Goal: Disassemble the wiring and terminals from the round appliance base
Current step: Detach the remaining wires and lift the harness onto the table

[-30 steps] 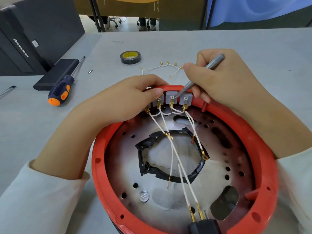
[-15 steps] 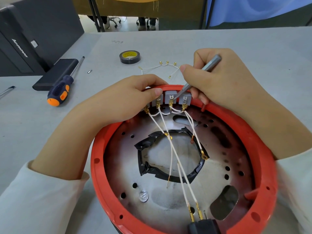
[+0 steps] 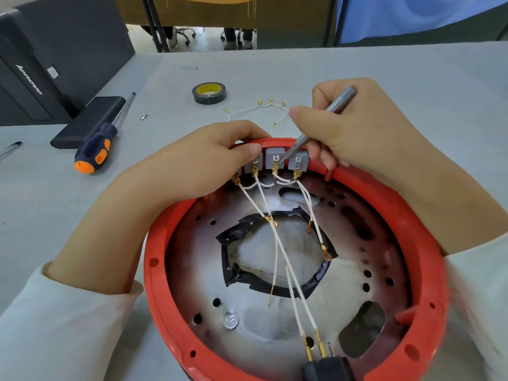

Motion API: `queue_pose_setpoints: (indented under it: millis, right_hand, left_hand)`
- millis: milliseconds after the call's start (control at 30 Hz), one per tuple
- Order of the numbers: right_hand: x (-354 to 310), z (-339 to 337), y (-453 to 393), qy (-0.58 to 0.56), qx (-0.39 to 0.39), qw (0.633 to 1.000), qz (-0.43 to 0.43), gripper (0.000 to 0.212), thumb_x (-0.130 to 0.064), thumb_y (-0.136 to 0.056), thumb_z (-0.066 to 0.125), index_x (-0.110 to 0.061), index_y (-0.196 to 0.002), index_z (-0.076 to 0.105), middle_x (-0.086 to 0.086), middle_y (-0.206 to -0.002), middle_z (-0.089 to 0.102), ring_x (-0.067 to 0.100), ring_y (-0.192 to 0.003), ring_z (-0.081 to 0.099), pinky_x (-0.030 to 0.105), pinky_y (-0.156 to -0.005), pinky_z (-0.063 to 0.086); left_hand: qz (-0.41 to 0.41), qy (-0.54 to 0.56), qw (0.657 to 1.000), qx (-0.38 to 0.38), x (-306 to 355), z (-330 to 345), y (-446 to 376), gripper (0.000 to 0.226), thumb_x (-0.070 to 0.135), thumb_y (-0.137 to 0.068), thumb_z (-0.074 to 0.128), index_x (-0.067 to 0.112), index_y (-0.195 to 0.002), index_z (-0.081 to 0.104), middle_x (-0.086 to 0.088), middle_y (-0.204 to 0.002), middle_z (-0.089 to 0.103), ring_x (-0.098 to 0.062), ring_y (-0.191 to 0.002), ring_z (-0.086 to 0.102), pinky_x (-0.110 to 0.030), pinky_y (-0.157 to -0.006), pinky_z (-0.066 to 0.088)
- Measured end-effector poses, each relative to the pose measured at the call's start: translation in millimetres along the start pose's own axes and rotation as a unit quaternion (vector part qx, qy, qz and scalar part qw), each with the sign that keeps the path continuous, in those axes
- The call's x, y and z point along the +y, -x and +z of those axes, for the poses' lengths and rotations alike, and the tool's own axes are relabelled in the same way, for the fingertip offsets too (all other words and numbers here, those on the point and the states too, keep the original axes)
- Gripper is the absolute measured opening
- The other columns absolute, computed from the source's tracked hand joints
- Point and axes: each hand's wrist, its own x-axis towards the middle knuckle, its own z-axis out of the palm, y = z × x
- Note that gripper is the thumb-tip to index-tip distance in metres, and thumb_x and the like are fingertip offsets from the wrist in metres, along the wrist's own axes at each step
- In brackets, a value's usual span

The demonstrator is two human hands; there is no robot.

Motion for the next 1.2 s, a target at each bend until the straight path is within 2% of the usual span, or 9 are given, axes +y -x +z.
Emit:
queue_pose_setpoints:
  millis: [333, 500, 800, 933, 1200]
  right_hand:
    - [-0.7, -0.6, -3.7, -0.005, 0.0, 1.0, 0.022, 0.037, -0.015, -0.09, 0.056, -0.016, -0.055, 0.042, 0.002, -0.041, 0.056, 0.01, -0.027, 0.042, 0.014, -0.032, 0.028]
    - [-2.1, 1.2, 0.2, 0.017, 0.026, 1.0, -0.004, 0.036, -0.017, -0.09, 0.055, -0.017, -0.057, 0.04, 0.001, -0.04, 0.053, 0.012, -0.029, 0.043, 0.013, -0.033, 0.03]
    - [-3.0, 1.1, 3.3, 0.007, 0.015, 1.0, -0.011, 0.038, -0.021, -0.092, 0.059, -0.016, -0.058, 0.042, 0.003, -0.043, 0.057, 0.012, -0.03, 0.046, 0.015, -0.035, 0.033]
    - [-4.3, 0.9, 5.0, 0.016, 0.019, 0.999, -0.02, 0.038, -0.021, -0.091, 0.06, -0.017, -0.058, 0.042, 0.004, -0.043, 0.056, 0.012, -0.031, 0.046, 0.015, -0.034, 0.033]
    - [-3.1, -1.1, -2.4, 0.012, -0.003, 1.0, 0.016, 0.038, -0.018, -0.09, 0.06, -0.016, -0.056, 0.042, 0.0, -0.041, 0.054, 0.009, -0.029, 0.04, 0.013, -0.033, 0.028]
  left_hand:
    - [-0.003, -0.009, 1.0, -0.001, -0.5, -0.1, 0.2, 0.022, 0.026, -0.099, 0.044, 0.044, -0.101, 0.057, -0.002, -0.105, 0.067, -0.025, -0.101, 0.06, -0.048, -0.096, 0.043]
    - [-0.002, -0.007, 1.0, -0.001, -1.8, -0.3, 0.5, 0.021, 0.026, -0.098, 0.044, 0.042, -0.103, 0.058, 0.002, -0.104, 0.068, -0.022, -0.102, 0.06, -0.046, -0.096, 0.043]
    - [0.008, -0.002, 1.0, -0.003, -5.0, -0.6, -0.5, 0.023, 0.025, -0.099, 0.045, 0.043, -0.102, 0.059, 0.004, -0.105, 0.067, -0.02, -0.104, 0.059, -0.047, -0.098, 0.042]
    - [0.01, -0.009, 1.0, -0.007, -5.6, -0.5, -1.0, 0.022, 0.027, -0.099, 0.045, 0.044, -0.104, 0.058, -0.001, -0.105, 0.067, -0.024, -0.102, 0.06, -0.05, -0.096, 0.042]
    - [0.006, -0.005, 1.0, -0.001, -3.0, -0.1, -1.4, 0.023, 0.025, -0.099, 0.045, 0.045, -0.099, 0.057, 0.003, -0.105, 0.067, -0.021, -0.103, 0.059, -0.047, -0.098, 0.042]
